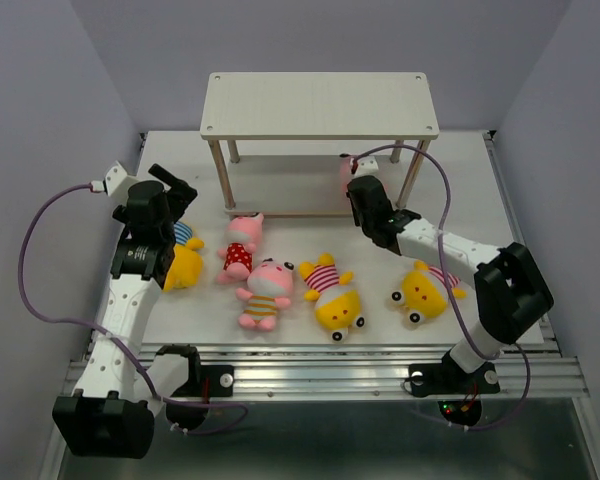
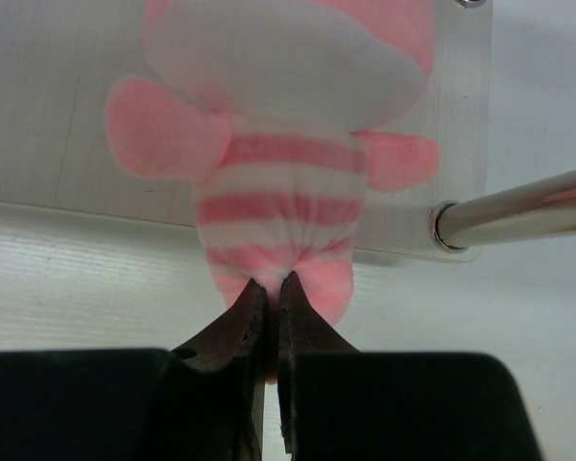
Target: Place and organize the stuffed toys onto the shelf
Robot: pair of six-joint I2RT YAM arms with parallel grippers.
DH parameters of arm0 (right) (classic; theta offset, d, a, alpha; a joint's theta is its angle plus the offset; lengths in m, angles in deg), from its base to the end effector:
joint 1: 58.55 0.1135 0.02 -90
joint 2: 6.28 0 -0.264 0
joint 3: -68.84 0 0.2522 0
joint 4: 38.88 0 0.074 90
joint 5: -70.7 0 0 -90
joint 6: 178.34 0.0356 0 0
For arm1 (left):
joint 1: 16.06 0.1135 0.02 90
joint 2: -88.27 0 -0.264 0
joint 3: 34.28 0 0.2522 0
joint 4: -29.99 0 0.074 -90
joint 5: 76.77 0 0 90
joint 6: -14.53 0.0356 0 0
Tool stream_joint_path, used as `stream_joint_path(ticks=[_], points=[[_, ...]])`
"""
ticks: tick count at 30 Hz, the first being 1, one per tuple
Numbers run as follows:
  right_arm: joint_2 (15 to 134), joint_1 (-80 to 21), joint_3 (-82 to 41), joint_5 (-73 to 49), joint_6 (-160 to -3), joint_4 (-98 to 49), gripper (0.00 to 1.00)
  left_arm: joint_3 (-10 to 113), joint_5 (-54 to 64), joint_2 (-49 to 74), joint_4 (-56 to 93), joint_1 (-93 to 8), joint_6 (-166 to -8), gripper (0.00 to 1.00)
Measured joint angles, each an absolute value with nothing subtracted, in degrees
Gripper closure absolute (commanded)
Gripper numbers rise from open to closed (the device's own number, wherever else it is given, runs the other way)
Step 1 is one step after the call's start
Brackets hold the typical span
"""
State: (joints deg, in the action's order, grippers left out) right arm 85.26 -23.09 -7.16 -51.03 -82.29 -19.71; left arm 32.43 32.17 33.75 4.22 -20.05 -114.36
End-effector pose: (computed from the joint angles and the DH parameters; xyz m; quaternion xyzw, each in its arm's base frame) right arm 0.3007 0.1912 0.2505 -0.0936 0.8564 -0.0683 0.5032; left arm 0.2182 -0.0036 0.3565 -0.3295 0.7089 -0.1027 0.6152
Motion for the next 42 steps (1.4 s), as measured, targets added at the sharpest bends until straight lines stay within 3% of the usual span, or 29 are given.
stream_joint_path(ticks=[19, 26, 32, 38, 41, 42], points=[[91.7, -27.1, -11.4, -51.0, -80.8, -24.3, 0.87, 32.4, 33.0, 34.3, 4.1, -19.9, -114.4, 0.01], [92.1, -27.1, -11.8, -51.2, -80.5, -24.3, 0.50, 32.4, 33.0, 34.0, 4.1, -19.8, -114.4, 0.01], [92.1, -27.1, -12.3, -51.3, -79.8, -23.9, 0.41, 32.4, 33.0, 34.0, 4.0, -19.8, -114.4, 0.01], [92.1, -27.1, -13.0, -51.3, -79.3, -22.9, 0.25, 32.4, 32.9, 34.0, 4.0, -19.8, -114.4, 0.01], [92.1, -27.1, -13.0, -51.2, -79.0, -22.5, 0.15, 32.4, 32.7, 34.0, 4.0, -19.8, -114.4, 0.01], [92.1, -27.1, -13.0, -50.7, -79.0, -22.2, 0.00, 32.4, 32.6, 34.0, 4.0, -19.8, -114.4, 0.01]])
